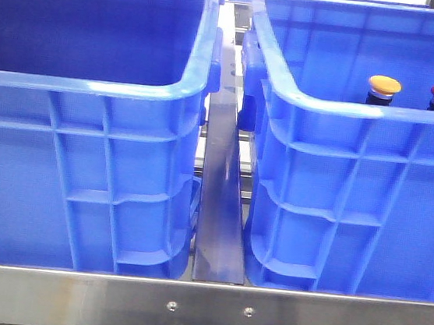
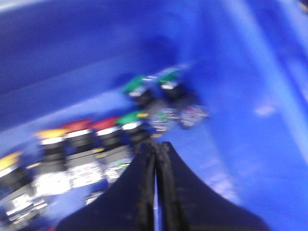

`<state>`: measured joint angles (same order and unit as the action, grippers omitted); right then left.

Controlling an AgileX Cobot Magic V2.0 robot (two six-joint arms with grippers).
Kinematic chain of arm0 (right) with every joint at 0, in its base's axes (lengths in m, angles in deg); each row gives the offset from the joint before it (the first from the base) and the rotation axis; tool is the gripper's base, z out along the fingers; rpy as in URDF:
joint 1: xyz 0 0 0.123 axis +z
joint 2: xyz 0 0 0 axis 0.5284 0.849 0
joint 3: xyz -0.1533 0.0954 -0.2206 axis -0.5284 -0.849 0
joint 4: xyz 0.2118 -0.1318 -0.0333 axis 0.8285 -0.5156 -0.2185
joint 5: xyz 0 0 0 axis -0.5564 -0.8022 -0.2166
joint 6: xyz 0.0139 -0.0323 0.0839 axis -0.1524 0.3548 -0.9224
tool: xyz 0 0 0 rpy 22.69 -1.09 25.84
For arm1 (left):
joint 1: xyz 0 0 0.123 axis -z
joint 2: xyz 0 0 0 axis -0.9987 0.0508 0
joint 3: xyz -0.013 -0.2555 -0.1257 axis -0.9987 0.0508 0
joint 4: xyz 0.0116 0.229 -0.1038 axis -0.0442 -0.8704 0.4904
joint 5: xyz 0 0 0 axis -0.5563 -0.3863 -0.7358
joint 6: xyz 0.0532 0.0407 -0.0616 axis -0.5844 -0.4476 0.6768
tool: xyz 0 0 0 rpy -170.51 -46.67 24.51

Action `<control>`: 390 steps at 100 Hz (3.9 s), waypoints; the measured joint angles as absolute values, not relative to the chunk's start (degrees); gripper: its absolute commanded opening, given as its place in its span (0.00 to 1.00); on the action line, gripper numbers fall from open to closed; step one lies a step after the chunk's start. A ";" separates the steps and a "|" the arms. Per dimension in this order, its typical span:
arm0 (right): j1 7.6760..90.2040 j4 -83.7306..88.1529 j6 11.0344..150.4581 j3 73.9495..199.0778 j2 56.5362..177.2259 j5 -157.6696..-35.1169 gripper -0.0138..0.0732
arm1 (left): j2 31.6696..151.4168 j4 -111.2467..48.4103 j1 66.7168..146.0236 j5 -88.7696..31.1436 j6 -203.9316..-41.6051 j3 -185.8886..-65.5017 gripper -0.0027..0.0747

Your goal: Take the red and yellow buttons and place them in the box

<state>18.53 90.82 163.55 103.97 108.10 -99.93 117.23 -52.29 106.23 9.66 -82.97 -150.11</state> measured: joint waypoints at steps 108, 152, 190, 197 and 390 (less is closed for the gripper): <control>31.58 90.72 163.55 99.57 88.83 -103.88 0.14 | 56.44 -52.98 90.21 -11.74 -82.97 -106.93 0.01; 31.58 90.62 163.55 85.24 70.27 -102.71 0.14 | 39.33 -53.03 90.21 -13.38 -82.97 -95.69 0.01; 31.58 90.62 163.55 83.42 66.67 -101.94 0.14 | 37.46 -54.18 90.21 -13.05 -82.97 -93.51 0.01; 31.58 90.62 163.55 83.36 66.67 -101.94 0.14 | 37.46 -54.18 90.21 -13.05 -82.97 -93.51 0.01; 31.58 90.62 163.55 83.36 66.67 -101.81 0.14 | 33.64 -57.14 82.98 -38.86 -82.97 -68.39 0.01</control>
